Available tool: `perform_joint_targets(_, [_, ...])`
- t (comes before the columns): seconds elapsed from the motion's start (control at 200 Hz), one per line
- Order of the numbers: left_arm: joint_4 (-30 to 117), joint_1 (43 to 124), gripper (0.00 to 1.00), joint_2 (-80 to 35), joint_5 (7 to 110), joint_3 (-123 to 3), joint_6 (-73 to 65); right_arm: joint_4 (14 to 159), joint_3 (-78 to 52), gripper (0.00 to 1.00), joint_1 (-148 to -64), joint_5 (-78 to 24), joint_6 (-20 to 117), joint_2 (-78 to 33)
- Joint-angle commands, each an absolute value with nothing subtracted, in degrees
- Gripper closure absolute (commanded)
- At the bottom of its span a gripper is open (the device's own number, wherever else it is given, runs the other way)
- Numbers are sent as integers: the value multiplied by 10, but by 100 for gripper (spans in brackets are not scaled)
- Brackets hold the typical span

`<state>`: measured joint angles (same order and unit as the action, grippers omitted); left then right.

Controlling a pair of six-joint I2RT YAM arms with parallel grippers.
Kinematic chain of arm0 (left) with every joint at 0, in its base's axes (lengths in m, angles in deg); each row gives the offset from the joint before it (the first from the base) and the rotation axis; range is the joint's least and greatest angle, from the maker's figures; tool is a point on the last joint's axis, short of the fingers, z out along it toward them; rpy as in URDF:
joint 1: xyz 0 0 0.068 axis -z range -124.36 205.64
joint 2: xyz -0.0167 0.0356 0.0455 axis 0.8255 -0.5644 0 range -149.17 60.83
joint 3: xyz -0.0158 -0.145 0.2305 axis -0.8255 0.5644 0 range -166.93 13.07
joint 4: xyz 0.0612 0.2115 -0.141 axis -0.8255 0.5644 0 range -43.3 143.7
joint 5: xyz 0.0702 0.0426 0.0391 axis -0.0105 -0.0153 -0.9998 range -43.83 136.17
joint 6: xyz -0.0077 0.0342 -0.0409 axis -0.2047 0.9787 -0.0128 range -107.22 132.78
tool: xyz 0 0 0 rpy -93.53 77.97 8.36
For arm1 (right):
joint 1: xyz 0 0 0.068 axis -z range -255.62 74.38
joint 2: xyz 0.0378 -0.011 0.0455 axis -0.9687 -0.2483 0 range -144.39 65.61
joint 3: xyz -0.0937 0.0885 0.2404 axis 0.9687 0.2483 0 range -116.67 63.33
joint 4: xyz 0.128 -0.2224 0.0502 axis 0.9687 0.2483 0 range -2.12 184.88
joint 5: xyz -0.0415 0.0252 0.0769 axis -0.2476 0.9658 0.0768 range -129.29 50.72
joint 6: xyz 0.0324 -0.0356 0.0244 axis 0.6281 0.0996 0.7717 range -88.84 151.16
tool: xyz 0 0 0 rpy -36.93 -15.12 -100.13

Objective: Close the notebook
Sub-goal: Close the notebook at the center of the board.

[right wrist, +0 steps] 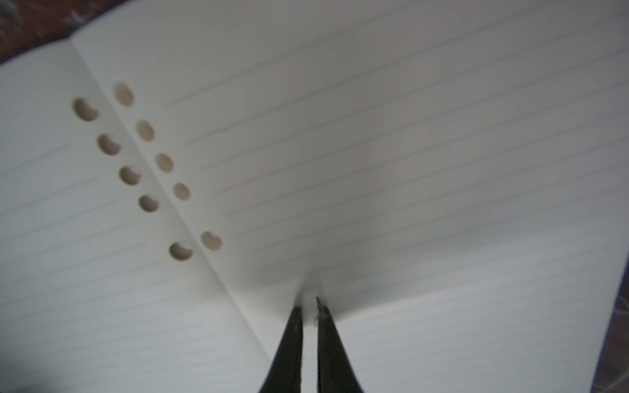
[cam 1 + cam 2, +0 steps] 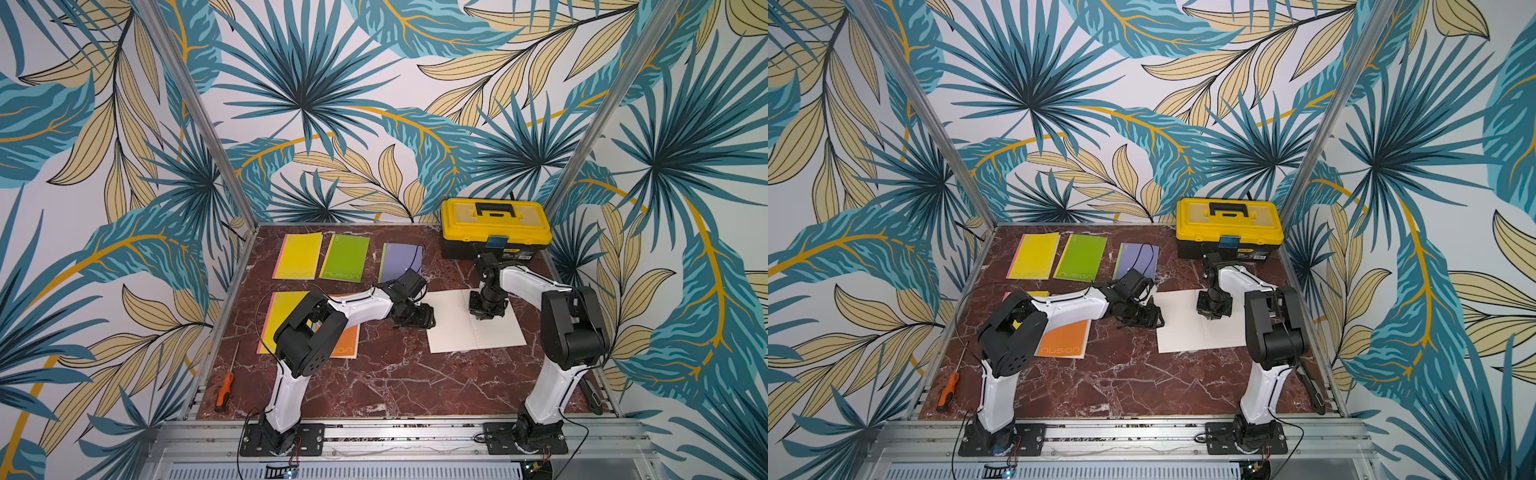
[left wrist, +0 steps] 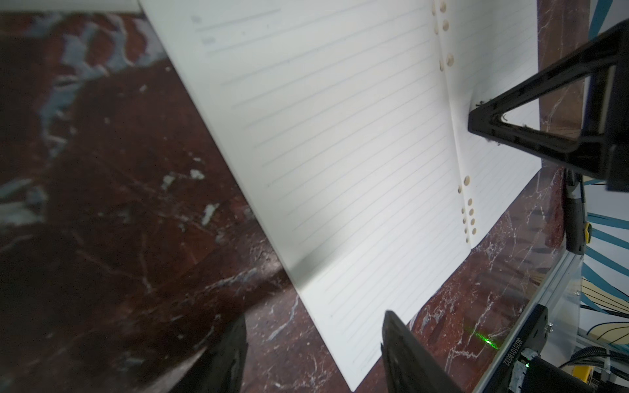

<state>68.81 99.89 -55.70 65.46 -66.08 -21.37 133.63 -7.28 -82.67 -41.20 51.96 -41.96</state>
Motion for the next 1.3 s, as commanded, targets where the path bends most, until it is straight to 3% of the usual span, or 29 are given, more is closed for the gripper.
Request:
perform_joint_targets(0.0, [695,1003,36,-569,650,-678,-216,1350,-46,87,-827,-402,524,-428])
perform_joint_targets(0.656, [705,1019,35,-625,658,-729,-230,1344,-18,87,-833,-393,537,-420])
perform_joint_targets(1.297, [647,1021,35,-674,727,-780,-249,1358,-14,87,-848,-381,540,-416])
